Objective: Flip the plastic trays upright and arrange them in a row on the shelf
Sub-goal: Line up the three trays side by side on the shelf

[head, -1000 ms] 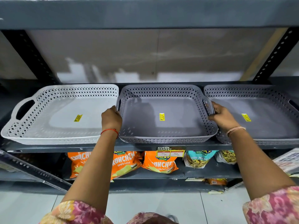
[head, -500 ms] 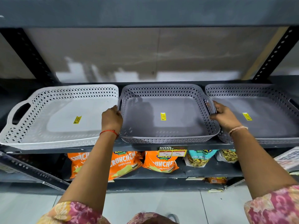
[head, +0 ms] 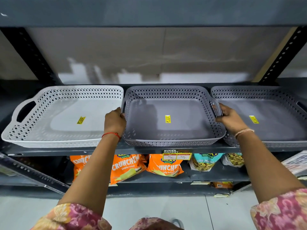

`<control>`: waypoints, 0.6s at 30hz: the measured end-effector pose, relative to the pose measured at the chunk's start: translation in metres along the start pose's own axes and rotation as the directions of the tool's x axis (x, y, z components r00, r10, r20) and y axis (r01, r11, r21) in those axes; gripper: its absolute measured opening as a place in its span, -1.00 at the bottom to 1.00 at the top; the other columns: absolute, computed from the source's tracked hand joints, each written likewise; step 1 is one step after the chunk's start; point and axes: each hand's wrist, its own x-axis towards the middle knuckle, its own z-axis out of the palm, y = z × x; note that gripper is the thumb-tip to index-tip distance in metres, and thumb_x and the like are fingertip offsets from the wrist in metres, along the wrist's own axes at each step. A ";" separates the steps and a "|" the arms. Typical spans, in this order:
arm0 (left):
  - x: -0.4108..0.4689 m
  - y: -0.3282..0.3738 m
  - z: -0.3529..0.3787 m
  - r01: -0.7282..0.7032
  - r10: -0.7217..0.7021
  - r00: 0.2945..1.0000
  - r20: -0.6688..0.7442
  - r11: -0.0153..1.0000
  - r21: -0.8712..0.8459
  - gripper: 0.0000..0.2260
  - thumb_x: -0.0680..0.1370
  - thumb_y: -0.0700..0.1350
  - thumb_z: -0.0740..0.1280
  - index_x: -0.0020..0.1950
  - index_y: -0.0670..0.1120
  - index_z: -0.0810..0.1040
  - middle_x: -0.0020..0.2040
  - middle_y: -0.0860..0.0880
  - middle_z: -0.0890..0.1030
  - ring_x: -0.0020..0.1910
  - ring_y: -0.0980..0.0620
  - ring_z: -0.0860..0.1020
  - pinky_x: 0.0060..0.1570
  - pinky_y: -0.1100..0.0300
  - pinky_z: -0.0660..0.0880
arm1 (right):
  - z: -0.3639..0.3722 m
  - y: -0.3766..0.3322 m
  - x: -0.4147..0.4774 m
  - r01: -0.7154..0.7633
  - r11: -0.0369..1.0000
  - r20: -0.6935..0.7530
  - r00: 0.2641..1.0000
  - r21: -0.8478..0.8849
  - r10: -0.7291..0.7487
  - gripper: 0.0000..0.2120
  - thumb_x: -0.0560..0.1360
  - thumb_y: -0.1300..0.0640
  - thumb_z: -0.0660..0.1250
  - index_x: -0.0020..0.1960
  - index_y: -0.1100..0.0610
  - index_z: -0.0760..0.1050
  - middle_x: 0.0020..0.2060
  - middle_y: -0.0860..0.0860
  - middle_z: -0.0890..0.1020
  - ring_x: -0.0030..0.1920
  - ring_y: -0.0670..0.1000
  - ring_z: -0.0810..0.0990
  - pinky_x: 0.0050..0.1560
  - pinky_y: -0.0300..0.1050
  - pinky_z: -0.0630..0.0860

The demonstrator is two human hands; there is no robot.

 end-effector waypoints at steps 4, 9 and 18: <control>-0.001 0.002 0.001 0.021 -0.021 1.000 -0.004 1.000 0.002 -0.75 0.58 -0.27 0.09 0.13 -0.37 0.46 0.12 -0.41 0.56 0.12 -0.36 0.49 0.05 -0.02 0.42 | 0.002 -0.003 -0.003 -0.008 0.998 -0.017 1.000 -0.060 0.007 -0.37 0.41 0.46 0.19 0.44 0.17 0.23 0.30 0.16 0.46 0.13 0.15 0.47 0.06 -0.15 0.37; 0.000 0.000 0.002 0.023 -0.023 1.000 -0.008 1.000 -0.005 -0.76 0.58 -0.28 0.09 0.11 -0.37 0.47 0.11 -0.42 0.56 0.10 -0.37 0.49 0.02 -0.01 0.42 | 0.003 -0.004 -0.002 0.011 0.985 -0.036 0.999 -0.169 -0.017 -0.39 0.43 0.43 0.18 0.45 0.17 0.21 0.25 0.21 0.48 -0.19 0.05 0.46 -0.31 -0.25 0.39; 0.001 -0.001 0.003 0.017 -0.017 1.000 -0.005 1.000 -0.003 -0.76 0.59 -0.27 0.08 0.11 -0.35 0.47 0.12 -0.39 0.57 0.10 -0.36 0.49 0.01 0.01 0.42 | 0.003 0.000 0.006 0.023 0.979 -0.049 0.998 -0.204 -0.033 -0.38 0.43 0.40 0.20 0.46 0.17 0.19 0.38 0.22 0.39 0.12 0.19 0.50 0.03 -0.11 0.43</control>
